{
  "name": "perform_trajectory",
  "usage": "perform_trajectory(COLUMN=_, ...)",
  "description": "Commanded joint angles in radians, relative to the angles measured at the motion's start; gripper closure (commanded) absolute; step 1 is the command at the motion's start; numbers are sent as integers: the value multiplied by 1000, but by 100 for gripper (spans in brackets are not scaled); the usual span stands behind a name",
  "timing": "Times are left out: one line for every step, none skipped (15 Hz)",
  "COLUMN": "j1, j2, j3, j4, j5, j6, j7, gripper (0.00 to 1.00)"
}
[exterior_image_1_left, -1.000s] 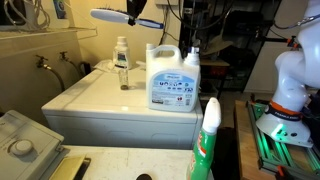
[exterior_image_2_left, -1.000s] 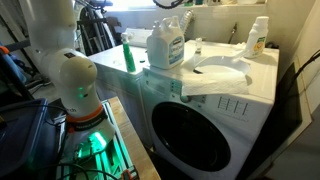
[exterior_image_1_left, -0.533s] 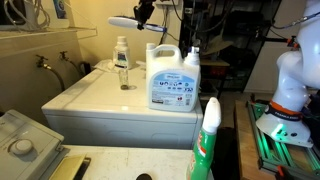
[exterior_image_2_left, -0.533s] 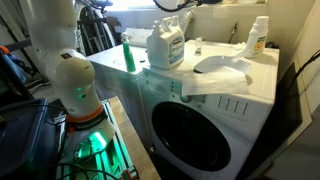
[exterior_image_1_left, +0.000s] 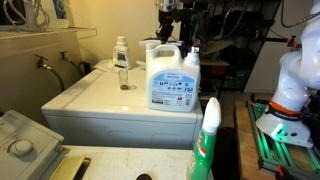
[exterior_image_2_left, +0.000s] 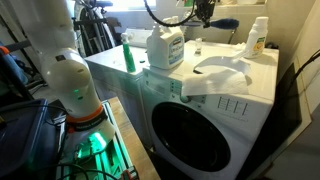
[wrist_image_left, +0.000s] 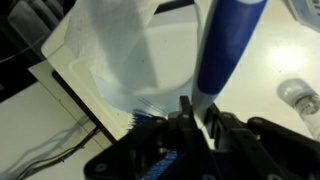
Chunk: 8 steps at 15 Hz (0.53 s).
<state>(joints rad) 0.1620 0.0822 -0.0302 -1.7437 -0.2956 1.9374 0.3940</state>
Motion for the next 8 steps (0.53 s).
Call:
perform_trajectory(j1=-14, j2=-79, j3=35, j4=-200, j5=-134, j6=49, j7=232, gripper=96)
perform_trajectory(j1=-19, j2=-82, j3=40, j4=-232, j5=-168, j6=52, j7=303, gripper=96)
perform_trajectory(j1=-24, j2=-87, j3=43, j4=-263, j5=-203, j6=49, j7=369, gripper=96)
perform_trajectory(j1=-26, j2=-86, j3=46, j4=-286, j5=-250, j6=37, j7=432, gripper=96)
perform_trajectory(j1=-29, j2=-77, j3=45, j4=-301, j5=-283, j6=24, j7=488, gripper=96)
perform_trajectory(j1=-33, j2=-69, j3=45, j4=-310, j5=-291, j6=18, j7=521, gripper=96)
perform_trajectory(j1=-38, j2=-58, j3=45, j4=-316, j5=-287, j6=27, j7=534, gripper=96)
perform_trajectory(j1=-47, j2=-48, j3=42, j4=-314, j5=-268, j6=50, j7=526, gripper=96)
